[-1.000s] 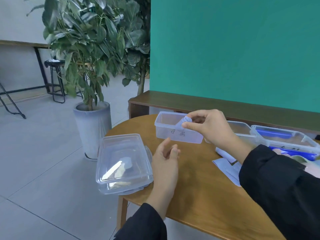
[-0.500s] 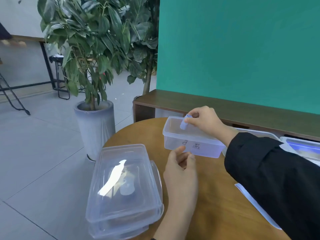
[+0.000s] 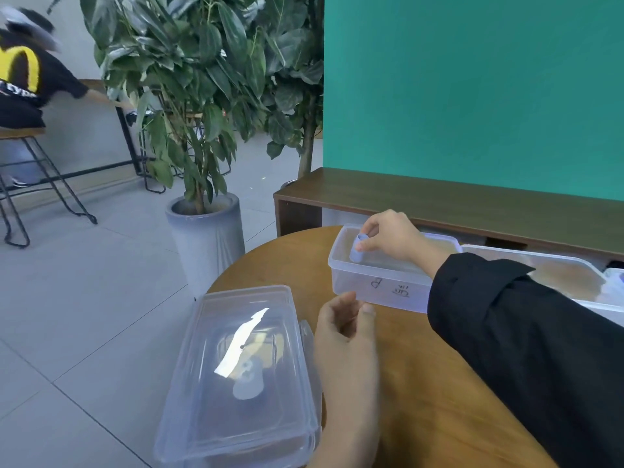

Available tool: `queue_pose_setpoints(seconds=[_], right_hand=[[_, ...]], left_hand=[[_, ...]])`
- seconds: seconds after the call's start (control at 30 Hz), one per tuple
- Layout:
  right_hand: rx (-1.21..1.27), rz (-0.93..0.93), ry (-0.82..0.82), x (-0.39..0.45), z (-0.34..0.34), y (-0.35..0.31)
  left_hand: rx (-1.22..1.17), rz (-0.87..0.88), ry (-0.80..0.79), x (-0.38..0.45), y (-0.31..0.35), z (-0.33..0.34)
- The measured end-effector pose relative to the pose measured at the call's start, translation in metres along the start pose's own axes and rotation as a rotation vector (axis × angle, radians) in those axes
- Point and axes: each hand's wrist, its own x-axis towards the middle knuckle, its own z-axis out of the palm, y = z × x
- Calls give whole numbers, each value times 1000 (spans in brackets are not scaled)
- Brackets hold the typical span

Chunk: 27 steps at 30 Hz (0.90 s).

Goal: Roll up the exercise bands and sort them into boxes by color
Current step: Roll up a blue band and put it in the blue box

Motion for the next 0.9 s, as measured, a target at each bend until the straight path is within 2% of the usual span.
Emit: queue_pose_setpoints(seconds=[0.47,0.73,0.9], right_hand=[[-17,-37,-38,16,10,2],[-212,-52,11,24,18,-1],[-238,-61,-1,24,18,-3]], left_hand=[[-16,-65,53,1,4,1],[9,-85,23,-1,3,4],[19,-88,19,-3,3,5]])
